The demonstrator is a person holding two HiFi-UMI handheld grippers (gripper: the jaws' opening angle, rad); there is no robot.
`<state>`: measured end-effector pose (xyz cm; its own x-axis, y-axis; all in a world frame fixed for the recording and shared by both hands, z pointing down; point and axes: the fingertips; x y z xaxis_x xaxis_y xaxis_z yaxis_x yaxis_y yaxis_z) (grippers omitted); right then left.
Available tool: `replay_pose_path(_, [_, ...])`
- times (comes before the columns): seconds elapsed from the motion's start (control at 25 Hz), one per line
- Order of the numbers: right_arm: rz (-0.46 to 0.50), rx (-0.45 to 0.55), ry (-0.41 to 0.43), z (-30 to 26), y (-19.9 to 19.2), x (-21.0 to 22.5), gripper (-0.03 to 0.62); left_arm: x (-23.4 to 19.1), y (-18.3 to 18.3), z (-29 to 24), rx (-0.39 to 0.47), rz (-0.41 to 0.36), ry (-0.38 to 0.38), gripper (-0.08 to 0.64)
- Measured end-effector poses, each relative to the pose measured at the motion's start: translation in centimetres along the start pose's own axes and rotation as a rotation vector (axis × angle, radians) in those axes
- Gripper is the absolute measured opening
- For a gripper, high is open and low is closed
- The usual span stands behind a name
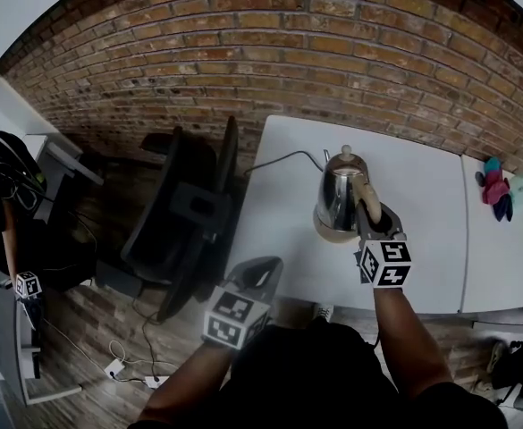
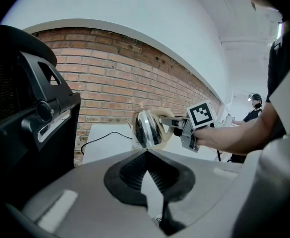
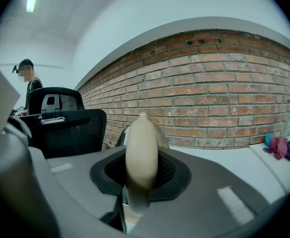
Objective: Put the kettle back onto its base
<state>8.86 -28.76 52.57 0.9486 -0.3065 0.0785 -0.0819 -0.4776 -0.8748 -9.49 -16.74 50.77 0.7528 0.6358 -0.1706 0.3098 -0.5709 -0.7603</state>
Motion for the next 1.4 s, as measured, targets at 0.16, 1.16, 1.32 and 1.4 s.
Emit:
replay_pose_path(0.16, [0.011, -0.008, 0.001, 0.6, -1.0, 0.0, 0.098, 0.4, 0.0, -0.3, -0.001, -0.005, -0.003, 0.0])
replay_pose_path(1.16, [0.03, -0.061, 0.001, 1.7, -4.3, -0.2, 0.1, 0.9, 0.4, -0.6, 0.001, -0.018, -0.016, 0.0])
replay_pose_path(1.32, [0.041, -0.069, -0.003, 1.4, -4.5, -0.1, 0.101, 1.2, 0.5, -0.8, 0.003, -0.019, -0.017, 0.0])
replay_pose_path(1.4, [0.046, -0.071, -0.004, 1.1, -4.5, -0.2, 0.101, 1.2, 0.6, -0.9, 0.005, -0.018, -0.017, 0.0])
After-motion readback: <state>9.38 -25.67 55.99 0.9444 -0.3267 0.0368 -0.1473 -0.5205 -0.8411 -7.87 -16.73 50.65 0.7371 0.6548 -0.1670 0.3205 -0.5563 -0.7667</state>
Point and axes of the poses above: the fingertips, and each gripper's own axes: z backward along the fingers, x to its right, y out of its top, and after that the axes turned 11 degrees about -x, right-handed
